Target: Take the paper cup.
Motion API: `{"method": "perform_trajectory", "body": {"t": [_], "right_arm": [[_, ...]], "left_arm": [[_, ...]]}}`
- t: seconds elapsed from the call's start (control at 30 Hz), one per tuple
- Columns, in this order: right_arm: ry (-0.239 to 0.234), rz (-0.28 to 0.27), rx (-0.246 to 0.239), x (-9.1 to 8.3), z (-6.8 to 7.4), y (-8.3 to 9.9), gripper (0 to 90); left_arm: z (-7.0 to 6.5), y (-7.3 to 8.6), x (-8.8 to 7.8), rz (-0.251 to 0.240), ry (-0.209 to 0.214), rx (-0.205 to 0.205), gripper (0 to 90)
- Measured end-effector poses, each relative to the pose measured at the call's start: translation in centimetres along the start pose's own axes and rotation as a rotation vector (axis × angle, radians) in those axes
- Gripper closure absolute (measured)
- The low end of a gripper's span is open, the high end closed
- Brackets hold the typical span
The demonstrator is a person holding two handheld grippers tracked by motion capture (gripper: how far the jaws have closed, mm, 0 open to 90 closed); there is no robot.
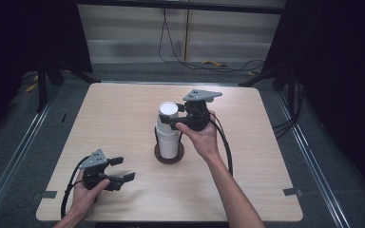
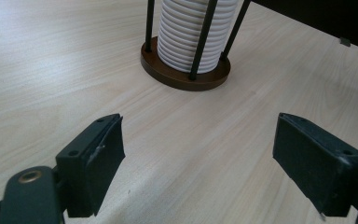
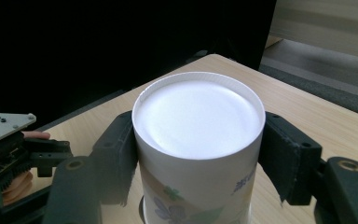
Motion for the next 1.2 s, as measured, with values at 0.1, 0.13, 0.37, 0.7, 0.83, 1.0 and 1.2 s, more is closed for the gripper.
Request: {"method": "perform_trajectory", "body": {"t": [0.1,0.13,0.37,0.7,0.83,1.0,1.2], "right_arm": [[-0.005,-0.006,0.006,0.0,-0.1,0.0,33.7],[-0.006,-0.011,0.007,-0.1,-0.1,0.0,33.8],[-0.003,-0.066,0.035,-0.5,-0.2,-0.3,34.0],[-0.006,-0.093,0.031,-1.0,0.0,-0.7,34.6],[-0.007,-0.1,0.017,-1.3,0.2,-1.1,34.9],[-0.011,-0.116,0.015,-1.5,0.3,-1.4,35.1],[-0.013,-0.119,0.011,-1.6,0.5,-1.6,35.4]], "left_arm": [[0.0,0.0,0.0,0.0,0.001,0.001,16.2],[0.0,0.0,-0.1,0.0,0.001,0.001,16.2],[-0.1,0.0,-0.1,-0.005,-0.002,0.001,16.3],[-0.2,-0.1,-0.1,-0.011,0.002,0.007,16.3],[-0.2,-0.1,-0.1,-0.012,0.002,0.007,16.2],[-0.2,-0.1,-0.1,-0.015,0.002,0.015,16.3],[-0.2,-0.1,-0.1,-0.011,0.005,0.015,16.3]]}}
Point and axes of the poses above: each handheld gripper's, and its own axes: x roughly forward along the jaws, y roughly out of its underside, z roughly to its left, the point moved 2 cm from there along x, roughly forward along the jaws, and after that the axes turned 13 degrees about -y, right-handed, at the moved point
